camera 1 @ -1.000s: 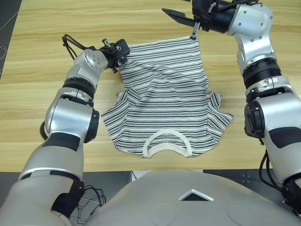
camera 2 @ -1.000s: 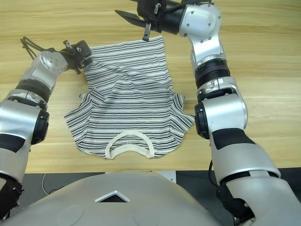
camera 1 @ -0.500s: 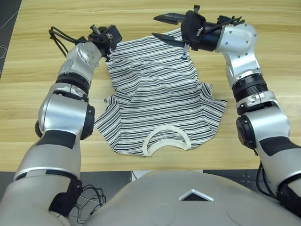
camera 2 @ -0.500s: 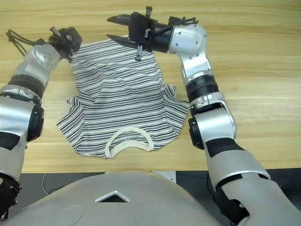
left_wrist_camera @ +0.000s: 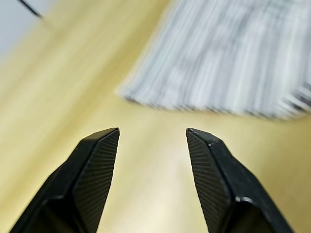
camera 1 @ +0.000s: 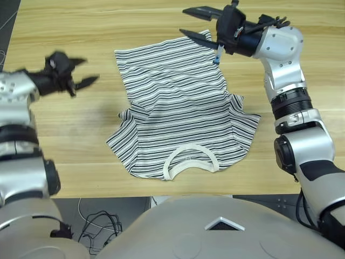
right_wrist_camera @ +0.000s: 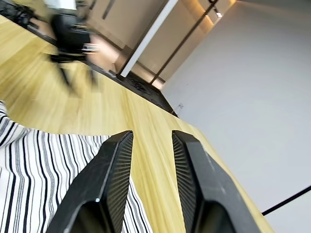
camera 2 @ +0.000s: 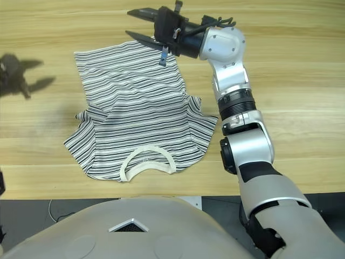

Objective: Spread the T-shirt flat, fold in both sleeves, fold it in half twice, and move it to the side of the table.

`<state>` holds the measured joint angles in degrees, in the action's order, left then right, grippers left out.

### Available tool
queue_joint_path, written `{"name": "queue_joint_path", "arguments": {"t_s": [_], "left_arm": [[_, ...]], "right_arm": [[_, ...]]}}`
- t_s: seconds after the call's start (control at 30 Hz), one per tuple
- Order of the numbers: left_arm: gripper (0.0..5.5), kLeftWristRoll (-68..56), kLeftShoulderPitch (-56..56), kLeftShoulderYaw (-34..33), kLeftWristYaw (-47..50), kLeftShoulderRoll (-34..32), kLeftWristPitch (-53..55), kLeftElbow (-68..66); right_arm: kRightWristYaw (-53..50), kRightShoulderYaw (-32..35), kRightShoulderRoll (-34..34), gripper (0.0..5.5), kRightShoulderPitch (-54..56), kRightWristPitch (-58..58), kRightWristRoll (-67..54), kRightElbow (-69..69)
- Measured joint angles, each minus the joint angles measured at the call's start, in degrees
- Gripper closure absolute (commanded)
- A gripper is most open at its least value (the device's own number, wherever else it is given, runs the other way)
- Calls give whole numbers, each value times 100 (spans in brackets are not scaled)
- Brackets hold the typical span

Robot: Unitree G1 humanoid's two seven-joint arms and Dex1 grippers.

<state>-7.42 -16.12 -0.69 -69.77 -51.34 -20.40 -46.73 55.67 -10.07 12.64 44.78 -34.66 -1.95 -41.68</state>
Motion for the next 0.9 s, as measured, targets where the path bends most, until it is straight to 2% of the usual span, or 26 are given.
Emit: {"name": "queue_joint_path", "arguments": {"t_s": [0.07,0.1,0.17,0.3,0.53,0.73,0.9], "left_arm": [[258,-473,1410,-130,-753,-299,504,941],[237,-584,1744,-179,-918,-371,673,1145],[217,-804,2043,-341,-1030,-456,1011,1483],[217,-1047,2659,-575,-1240,-577,1419,2102],[217,-1104,2893,-382,-1266,-326,1814,2446],[217,-1206,2557,-233,-1264,-116,2215,2300],[295,-1224,2436,-171,-1265,-34,2260,2124]], "right_arm": [[-1,-2,17,399,-13,0,-9,-77],[-1,-3,47,399,-26,1,-10,-93],[-1,-5,64,399,-32,-6,-16,-95],[1,-24,93,399,-93,-4,-18,-95],[-18,-113,93,399,-121,-8,16,-136],[-65,-159,90,399,-127,-14,61,-193],[-93,-234,83,399,-133,-22,138,-253]]}}
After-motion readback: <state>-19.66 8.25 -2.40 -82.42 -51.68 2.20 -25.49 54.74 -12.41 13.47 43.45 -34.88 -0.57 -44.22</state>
